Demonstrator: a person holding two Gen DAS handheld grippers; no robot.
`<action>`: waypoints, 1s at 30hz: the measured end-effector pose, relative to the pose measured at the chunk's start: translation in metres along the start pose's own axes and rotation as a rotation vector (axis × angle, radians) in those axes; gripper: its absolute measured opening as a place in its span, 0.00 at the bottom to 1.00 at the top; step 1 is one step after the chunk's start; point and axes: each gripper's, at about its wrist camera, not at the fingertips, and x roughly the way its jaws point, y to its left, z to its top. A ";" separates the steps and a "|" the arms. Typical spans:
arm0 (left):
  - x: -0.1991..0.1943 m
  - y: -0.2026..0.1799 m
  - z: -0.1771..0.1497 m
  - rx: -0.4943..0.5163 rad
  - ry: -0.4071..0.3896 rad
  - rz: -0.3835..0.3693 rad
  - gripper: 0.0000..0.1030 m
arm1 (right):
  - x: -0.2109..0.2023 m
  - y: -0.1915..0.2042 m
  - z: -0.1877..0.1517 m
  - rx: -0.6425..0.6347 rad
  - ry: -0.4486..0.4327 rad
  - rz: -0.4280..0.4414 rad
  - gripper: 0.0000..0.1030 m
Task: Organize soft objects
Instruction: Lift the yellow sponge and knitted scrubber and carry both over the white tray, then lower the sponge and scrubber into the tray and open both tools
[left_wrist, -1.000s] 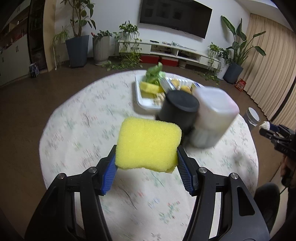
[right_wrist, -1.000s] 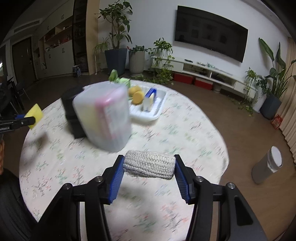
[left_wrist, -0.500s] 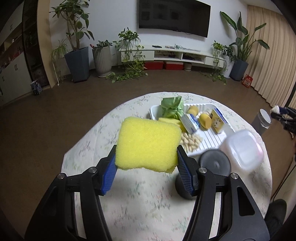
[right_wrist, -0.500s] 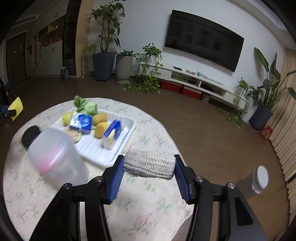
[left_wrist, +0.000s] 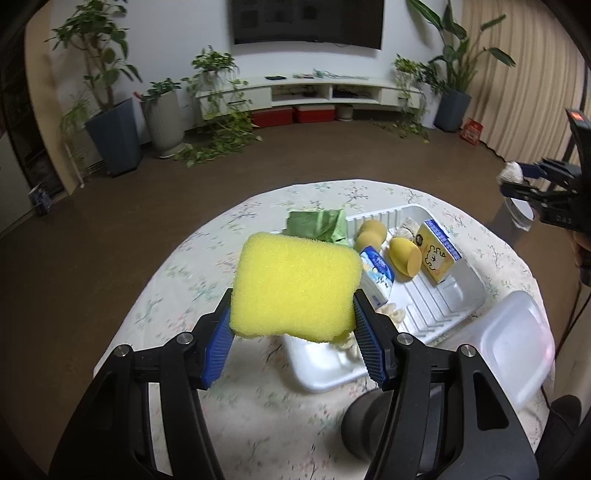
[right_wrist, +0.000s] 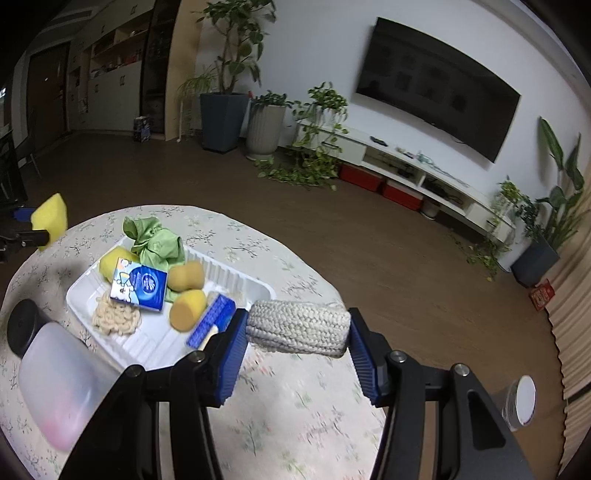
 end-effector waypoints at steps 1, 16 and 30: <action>0.005 -0.002 0.003 0.009 0.006 -0.009 0.56 | 0.006 0.004 0.004 -0.012 0.004 0.007 0.54; 0.069 -0.009 0.026 0.079 0.067 -0.070 0.56 | 0.081 0.053 0.034 -0.118 0.071 0.150 0.54; 0.094 -0.019 0.023 0.113 0.092 -0.085 0.56 | 0.125 0.088 0.036 -0.155 0.126 0.260 0.54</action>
